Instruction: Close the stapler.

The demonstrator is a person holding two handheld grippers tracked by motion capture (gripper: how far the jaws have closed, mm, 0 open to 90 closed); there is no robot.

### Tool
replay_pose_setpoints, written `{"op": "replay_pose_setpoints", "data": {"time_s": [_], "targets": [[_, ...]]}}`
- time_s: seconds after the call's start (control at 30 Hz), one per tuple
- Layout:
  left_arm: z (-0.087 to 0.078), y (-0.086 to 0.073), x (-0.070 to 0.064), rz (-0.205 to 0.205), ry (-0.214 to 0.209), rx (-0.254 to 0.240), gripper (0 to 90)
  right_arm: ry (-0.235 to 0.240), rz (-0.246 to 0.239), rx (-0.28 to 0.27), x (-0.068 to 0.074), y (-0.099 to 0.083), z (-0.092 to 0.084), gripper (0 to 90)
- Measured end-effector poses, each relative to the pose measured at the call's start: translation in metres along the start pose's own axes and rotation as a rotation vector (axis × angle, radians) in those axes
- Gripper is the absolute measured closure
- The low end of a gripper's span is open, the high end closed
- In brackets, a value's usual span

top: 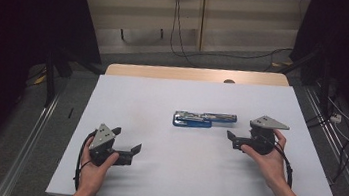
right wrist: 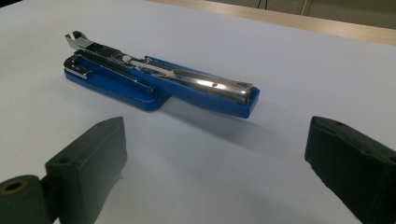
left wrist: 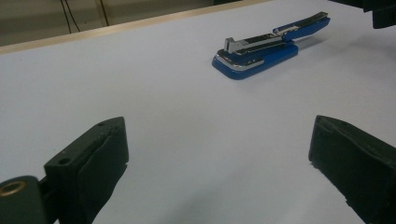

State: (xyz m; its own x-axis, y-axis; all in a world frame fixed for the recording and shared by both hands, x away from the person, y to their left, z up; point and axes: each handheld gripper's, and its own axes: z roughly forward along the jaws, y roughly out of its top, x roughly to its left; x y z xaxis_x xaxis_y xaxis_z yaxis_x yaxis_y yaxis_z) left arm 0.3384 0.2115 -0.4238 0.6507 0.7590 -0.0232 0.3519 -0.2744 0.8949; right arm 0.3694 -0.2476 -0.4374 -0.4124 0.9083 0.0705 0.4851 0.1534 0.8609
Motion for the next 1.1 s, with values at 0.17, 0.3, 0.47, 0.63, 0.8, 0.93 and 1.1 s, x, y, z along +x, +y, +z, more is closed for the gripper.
{"op": "replay_pose_setpoints", "data": {"time_s": [0.17, 0.3, 0.47, 0.63, 0.8, 0.93, 1.1], "targets": [[0.001, 0.0, 0.001, 0.005, 0.003, 0.008, 5.0, 0.011, -0.005, -0.011, -0.003, -0.001, 0.0, 8.1], [0.001, 0.0, 0.0, 0.003, 0.001, 0.005, 5.0, 0.007, 0.003, -0.002, -0.006, -0.002, 0.002, 14.8], [0.004, 0.005, 0.0, 0.002, 0.011, -0.008, 5.0, -0.003, 0.01, -0.009, -0.009, -0.003, 0.002, 24.6], [0.009, 0.005, 0.0, 0.007, 0.014, 0.0, 4.8, 0.011, -0.006, -0.017, -0.008, -0.002, 0.002, 38.9], [0.013, 0.007, -0.001, 0.01, 0.016, 0.009, 4.7, 0.033, -0.02, -0.02, -0.007, -0.003, 0.002, 54.1], [0.019, 0.008, -0.002, 0.019, 0.012, 0.024, 5.3, 0.046, -0.017, -0.016, -0.009, -0.003, 0.002, 64.4], [0.024, 0.008, -0.004, 0.025, -0.01, 0.042, 5.7, 0.074, 0.005, 0.007, -0.012, -0.005, 0.004, 83.8]]}}
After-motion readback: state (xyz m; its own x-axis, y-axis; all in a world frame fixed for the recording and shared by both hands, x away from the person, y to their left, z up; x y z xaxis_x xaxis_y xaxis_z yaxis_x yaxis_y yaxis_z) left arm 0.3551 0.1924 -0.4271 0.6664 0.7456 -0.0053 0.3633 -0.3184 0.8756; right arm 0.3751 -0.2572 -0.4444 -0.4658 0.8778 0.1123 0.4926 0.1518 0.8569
